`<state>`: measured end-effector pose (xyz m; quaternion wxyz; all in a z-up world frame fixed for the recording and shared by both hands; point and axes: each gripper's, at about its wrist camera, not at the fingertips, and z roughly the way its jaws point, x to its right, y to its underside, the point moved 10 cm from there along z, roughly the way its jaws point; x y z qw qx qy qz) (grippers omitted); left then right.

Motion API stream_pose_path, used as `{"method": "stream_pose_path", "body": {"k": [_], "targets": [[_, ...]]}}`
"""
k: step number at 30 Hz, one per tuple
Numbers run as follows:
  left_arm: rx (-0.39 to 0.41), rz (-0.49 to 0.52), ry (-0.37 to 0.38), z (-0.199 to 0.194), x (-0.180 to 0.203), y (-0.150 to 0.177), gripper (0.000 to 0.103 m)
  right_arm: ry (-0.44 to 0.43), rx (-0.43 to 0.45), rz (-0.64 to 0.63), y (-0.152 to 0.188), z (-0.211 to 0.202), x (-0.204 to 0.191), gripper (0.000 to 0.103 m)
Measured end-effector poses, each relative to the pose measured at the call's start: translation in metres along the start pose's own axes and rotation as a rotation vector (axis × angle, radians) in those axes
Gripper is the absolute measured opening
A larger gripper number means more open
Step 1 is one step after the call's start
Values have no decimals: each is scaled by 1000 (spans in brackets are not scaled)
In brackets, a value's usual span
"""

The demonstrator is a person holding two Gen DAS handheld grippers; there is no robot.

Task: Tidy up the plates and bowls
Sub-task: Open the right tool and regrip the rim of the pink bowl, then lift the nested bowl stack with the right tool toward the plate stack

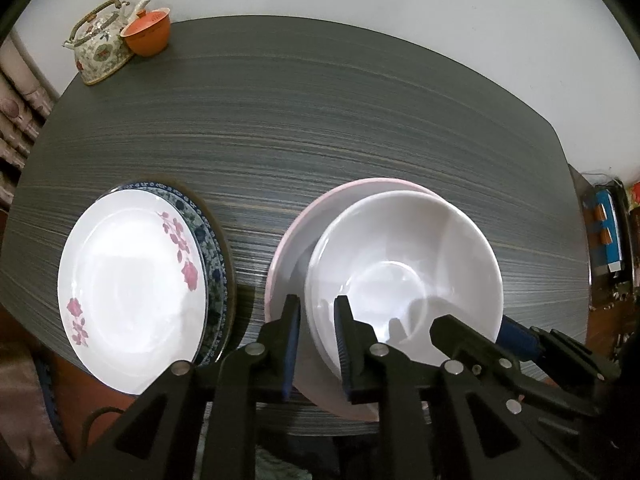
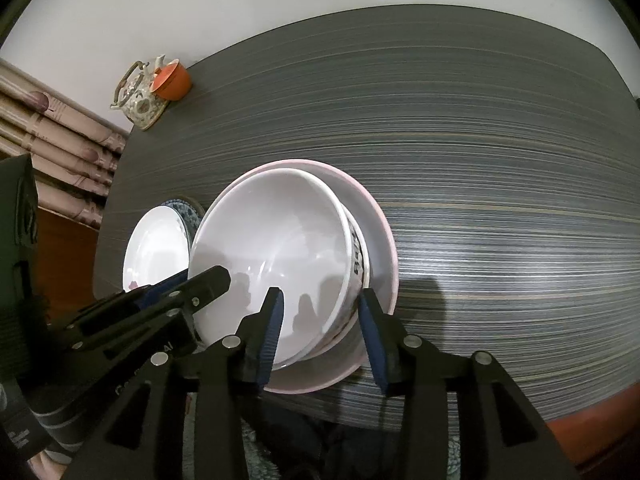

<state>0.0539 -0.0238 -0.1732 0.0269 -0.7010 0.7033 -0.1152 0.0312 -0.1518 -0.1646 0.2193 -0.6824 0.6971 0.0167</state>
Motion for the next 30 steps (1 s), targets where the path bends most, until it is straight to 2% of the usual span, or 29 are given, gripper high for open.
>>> {"method": "stream_pose_path", "body": {"k": [11,30], "targets": [[42,9,-17,-9,-6,-1,24,4,12,-8,0,-1,-3,43],[111,9,45,-37,-21,8,26,-10,36,14,6,-15,4,45]]}}
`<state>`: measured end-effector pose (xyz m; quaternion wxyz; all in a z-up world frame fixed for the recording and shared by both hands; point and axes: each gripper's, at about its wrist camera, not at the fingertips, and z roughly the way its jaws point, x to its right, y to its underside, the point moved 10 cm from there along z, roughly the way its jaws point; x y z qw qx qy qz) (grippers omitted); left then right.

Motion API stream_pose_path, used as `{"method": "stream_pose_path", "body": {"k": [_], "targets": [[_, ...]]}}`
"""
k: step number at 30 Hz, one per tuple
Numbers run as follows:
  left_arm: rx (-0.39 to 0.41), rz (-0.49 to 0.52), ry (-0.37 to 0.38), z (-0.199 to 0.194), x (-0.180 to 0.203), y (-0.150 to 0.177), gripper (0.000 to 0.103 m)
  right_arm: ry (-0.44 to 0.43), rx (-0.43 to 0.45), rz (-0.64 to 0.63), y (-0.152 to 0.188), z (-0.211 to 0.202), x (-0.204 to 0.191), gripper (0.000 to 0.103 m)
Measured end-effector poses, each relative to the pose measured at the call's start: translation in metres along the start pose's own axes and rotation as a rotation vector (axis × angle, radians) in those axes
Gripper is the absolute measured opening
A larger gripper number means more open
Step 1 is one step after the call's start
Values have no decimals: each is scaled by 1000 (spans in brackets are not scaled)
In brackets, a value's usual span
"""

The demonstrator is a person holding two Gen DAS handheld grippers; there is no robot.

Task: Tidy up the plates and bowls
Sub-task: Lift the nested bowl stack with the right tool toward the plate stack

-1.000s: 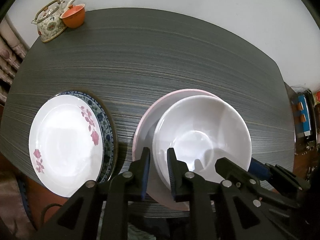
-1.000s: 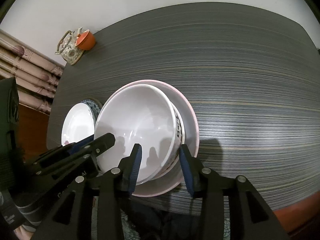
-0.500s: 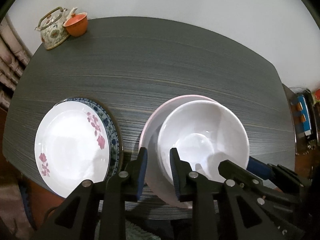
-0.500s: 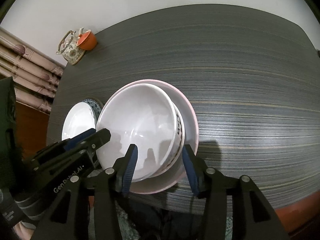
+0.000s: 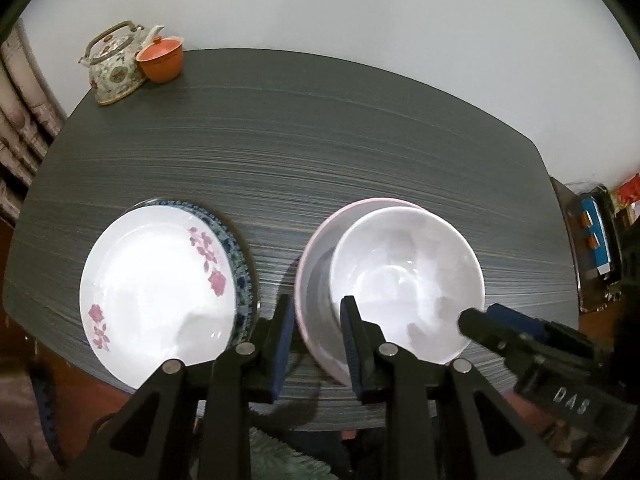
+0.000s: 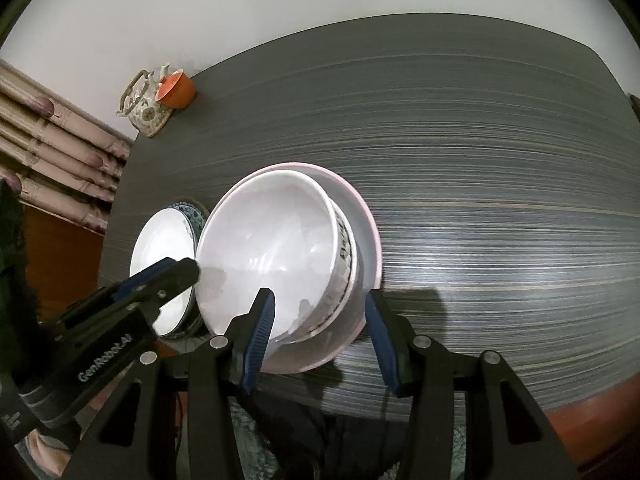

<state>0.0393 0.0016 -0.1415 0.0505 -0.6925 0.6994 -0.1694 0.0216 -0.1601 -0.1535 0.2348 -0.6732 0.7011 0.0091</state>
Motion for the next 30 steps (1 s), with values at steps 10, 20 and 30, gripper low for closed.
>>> {"method": "stream_pose_path", "body": {"k": [10,20,30], "targets": [[-37,-137,55,1,-31,1,30,7,19,36,-4,-8,17,45],[-130,-251,153,21,-35,6,30,20,13,93,-4,-9,33,45],[-169,-290,166,39,-41,6,30,35,-32,115,-1,11,42,45]]}}
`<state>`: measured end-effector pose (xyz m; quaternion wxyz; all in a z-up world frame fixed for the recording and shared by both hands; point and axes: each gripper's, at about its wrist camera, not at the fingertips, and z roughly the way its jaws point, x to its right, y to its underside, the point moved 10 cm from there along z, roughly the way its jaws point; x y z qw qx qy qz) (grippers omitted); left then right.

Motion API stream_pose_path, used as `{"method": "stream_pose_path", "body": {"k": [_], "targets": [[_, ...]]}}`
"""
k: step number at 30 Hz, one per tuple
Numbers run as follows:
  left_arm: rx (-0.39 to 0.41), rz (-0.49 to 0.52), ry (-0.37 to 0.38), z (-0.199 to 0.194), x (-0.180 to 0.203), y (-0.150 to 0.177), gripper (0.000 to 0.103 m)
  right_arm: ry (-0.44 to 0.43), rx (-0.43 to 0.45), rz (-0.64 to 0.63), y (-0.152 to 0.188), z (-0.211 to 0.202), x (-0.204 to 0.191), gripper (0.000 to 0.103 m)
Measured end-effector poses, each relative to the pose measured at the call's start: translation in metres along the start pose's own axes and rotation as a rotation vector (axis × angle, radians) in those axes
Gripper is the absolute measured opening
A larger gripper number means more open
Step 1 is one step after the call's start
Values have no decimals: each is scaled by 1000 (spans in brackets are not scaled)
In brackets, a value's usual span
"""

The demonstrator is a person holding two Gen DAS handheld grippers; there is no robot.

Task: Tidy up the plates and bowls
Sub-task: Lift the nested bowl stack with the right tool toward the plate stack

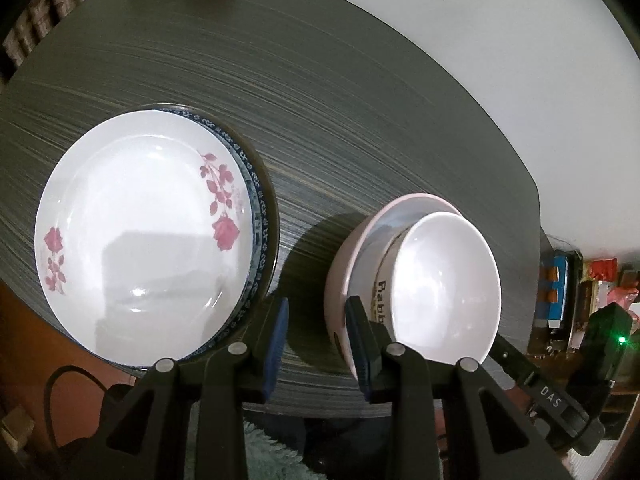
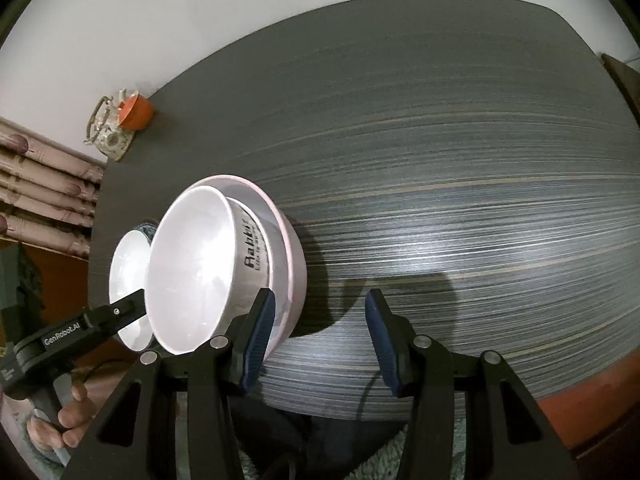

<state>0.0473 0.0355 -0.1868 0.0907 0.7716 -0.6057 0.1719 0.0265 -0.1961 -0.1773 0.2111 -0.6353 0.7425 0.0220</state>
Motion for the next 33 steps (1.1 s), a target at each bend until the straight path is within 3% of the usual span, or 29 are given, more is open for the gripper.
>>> {"method": "stream_pose_path", "body": {"k": [17,22,33], "targets": [[-25,23,-27,29,7,-1,30,42,-36,-16,-1,23,-1,40],[-37,38,-18,35,13,0,17,46,-39,-17,-5,25,1,36],[-21,80,-40,38,26,-1,7,29,-60,8,-6,29,1,34]]}}
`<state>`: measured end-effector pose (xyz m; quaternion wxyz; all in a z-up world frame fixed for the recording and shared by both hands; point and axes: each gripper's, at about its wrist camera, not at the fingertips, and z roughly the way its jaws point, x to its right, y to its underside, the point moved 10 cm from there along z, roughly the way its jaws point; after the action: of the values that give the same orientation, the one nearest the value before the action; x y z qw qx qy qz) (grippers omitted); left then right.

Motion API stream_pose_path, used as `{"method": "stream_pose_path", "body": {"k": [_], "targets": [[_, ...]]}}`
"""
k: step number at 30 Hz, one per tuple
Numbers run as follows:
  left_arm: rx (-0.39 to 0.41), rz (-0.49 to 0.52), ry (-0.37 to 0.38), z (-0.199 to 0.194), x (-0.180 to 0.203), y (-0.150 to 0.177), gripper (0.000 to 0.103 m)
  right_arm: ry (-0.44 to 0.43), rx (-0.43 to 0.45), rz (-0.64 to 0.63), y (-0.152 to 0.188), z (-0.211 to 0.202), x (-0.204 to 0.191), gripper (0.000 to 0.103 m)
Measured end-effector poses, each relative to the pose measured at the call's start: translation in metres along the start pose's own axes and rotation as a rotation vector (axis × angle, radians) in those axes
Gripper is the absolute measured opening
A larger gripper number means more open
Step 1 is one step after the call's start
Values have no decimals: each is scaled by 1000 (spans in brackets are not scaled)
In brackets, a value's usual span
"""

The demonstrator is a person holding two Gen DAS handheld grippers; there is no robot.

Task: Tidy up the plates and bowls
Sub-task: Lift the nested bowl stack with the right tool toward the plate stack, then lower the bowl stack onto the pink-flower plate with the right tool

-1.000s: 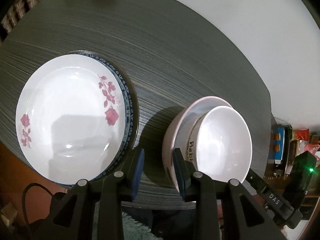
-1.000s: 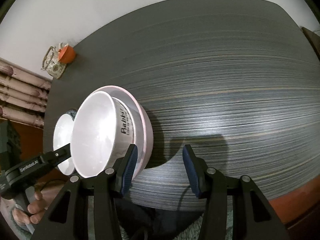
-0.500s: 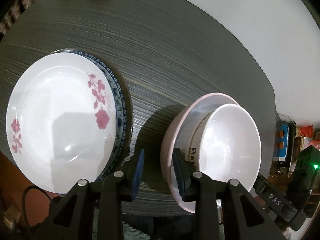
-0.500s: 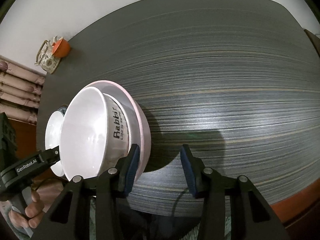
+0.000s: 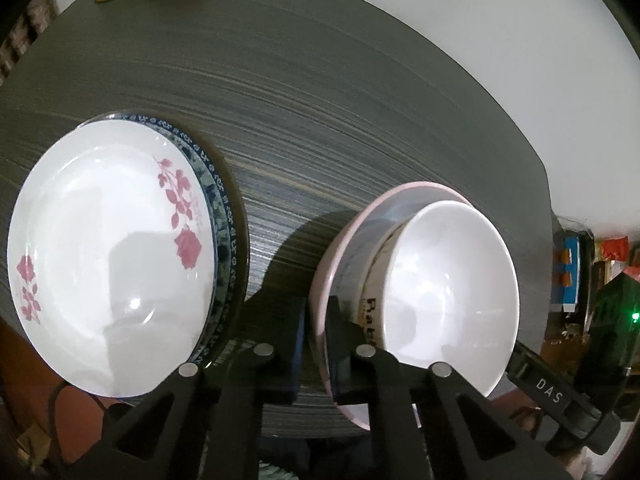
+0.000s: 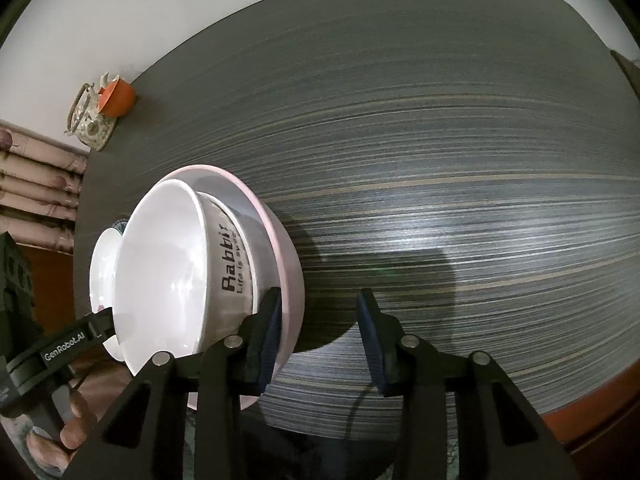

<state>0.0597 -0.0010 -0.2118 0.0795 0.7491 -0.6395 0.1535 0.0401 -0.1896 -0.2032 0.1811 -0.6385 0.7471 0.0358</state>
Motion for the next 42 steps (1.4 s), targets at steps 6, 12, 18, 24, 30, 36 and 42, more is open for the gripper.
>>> {"method": "stream_pose_path", "body": {"k": [6,12,18,24,30,36,42], "targets": [[7,21,-9,-1,3,-1,6,-11,5,-14,-1,-2,-5,25],[18,39,-23,-2,6,-1,6,-24,21,-34,-1,-4,-14,12],[29,61,-40,-5,11,1,6,-38,33,-15,-2,-6,-13,12],[35,67,-48,-5,16,3,6,-31,38,-20,-1,-6,-15,12],[46,78,-57,-9,15,2,6,-34,37,-19,-1,-6,-16,12],[55,74,-55,-13,16,4,6,-36,37,-20,0,-7,-17,12],[73,70,-57,-24,13,3,6,-31,45,-32,-3,-12,-24,12]]}}
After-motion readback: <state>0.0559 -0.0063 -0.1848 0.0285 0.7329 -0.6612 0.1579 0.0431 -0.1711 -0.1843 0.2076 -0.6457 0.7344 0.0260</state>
